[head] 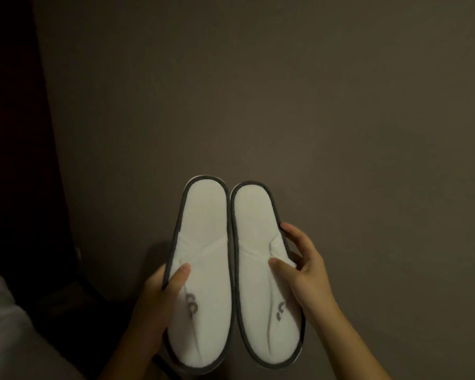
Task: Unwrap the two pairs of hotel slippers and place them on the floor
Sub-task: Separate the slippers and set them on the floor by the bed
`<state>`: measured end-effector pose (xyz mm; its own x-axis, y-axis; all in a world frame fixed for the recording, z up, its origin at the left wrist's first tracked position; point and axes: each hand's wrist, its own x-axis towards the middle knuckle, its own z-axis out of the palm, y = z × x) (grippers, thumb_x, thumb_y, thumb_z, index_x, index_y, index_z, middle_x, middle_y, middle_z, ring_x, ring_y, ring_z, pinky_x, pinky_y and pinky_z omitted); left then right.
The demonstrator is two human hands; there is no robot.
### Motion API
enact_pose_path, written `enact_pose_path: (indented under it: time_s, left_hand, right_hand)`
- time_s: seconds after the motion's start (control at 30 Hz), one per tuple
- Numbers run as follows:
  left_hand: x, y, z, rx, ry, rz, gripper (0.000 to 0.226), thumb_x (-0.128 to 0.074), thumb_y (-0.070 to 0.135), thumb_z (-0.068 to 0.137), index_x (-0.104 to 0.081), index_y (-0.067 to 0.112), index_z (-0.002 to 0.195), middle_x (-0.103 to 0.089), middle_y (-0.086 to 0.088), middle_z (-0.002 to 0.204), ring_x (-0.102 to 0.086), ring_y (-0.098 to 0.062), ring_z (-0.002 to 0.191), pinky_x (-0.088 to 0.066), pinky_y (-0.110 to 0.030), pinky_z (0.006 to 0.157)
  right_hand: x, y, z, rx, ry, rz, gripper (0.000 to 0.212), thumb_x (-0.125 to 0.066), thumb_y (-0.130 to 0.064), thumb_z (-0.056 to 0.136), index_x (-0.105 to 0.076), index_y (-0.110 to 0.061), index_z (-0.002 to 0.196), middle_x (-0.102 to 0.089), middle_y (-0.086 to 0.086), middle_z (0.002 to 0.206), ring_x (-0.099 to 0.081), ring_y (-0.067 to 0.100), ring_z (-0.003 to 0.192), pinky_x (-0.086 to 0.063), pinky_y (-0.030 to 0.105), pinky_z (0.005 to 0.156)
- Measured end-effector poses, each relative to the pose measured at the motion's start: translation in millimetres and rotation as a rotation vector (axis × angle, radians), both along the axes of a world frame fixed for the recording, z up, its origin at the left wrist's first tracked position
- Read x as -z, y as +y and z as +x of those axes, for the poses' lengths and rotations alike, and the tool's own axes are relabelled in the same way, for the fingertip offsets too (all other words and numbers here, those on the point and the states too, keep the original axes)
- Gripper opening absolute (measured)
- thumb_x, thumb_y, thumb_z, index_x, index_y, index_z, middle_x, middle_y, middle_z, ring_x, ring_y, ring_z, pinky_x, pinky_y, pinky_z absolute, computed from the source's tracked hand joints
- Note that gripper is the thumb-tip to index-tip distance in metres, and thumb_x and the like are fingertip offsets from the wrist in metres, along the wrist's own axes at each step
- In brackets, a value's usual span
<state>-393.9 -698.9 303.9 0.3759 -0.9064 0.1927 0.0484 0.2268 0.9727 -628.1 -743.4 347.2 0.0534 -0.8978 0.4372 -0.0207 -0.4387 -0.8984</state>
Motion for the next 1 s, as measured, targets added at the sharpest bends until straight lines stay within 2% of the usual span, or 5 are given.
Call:
enact_pose_path:
  time_s: [0.27,0.5,0.67,0.9,1.0]
  left_hand:
    - [58.9,-81.8,80.2,-0.248,0.107,0.195,0.014,-0.065,0.046,0.078,-0.067,0.05,0.065,-0.069,0.022,0.066,-0.064,0.0,0.069,-0.046,-0.017,0.054]
    - [141.3,-82.8,137.1,-0.448,0.153,0.292,0.014,-0.061,0.04,0.084,-0.072,0.039,0.092,-0.077,0.005,0.093,-0.073,-0.012,0.082,-0.054,-0.028,0.073]
    - [220.9,-81.1,135.4,-0.64,0.238,0.479,0.016,-0.061,0.037,0.085,-0.073,0.03,0.094,-0.078,0.006,0.09,-0.074,-0.011,0.08,-0.056,-0.02,0.061]
    - [408.5,-90.5,80.8,-0.769,0.597,0.807,0.028,-0.054,0.03,0.09,-0.076,0.034,0.074,-0.077,0.006,0.073,-0.072,-0.015,0.071,-0.054,-0.03,0.061]
    - [500.5,-89.3,64.1,-0.746,0.713,0.907,0.025,-0.051,0.023,0.091,-0.071,0.032,0.103,-0.073,0.003,0.111,-0.064,-0.023,0.101,-0.052,-0.041,0.084]
  right_hand:
    - [53.1,-134.4,97.3,-0.199,0.074,0.16,0.06,-0.066,0.006,0.08,-0.057,-0.037,0.12,-0.067,-0.032,0.107,-0.071,0.005,0.093,-0.058,0.02,0.064]
    - [153.6,-208.3,201.3,-0.479,0.197,0.309,0.061,-0.069,0.003,0.079,-0.056,-0.045,0.115,-0.062,-0.041,0.106,-0.058,-0.018,0.101,-0.054,0.01,0.075]
    - [254.6,-239.3,235.7,-0.688,0.308,0.423,0.061,-0.069,-0.005,0.081,-0.051,-0.053,0.114,-0.055,-0.033,0.113,-0.057,-0.022,0.096,-0.052,0.006,0.069]
    - [447.4,-262.2,210.5,-0.756,0.522,0.728,0.059,-0.073,-0.007,0.08,-0.052,-0.042,0.124,-0.051,-0.003,0.139,-0.051,0.02,0.124,-0.05,0.031,0.088]
    - [535.3,-263.1,197.0,-0.72,0.616,0.816,0.064,-0.074,-0.01,0.079,-0.049,-0.061,0.107,-0.051,-0.011,0.133,-0.049,0.017,0.123,-0.05,0.035,0.089]
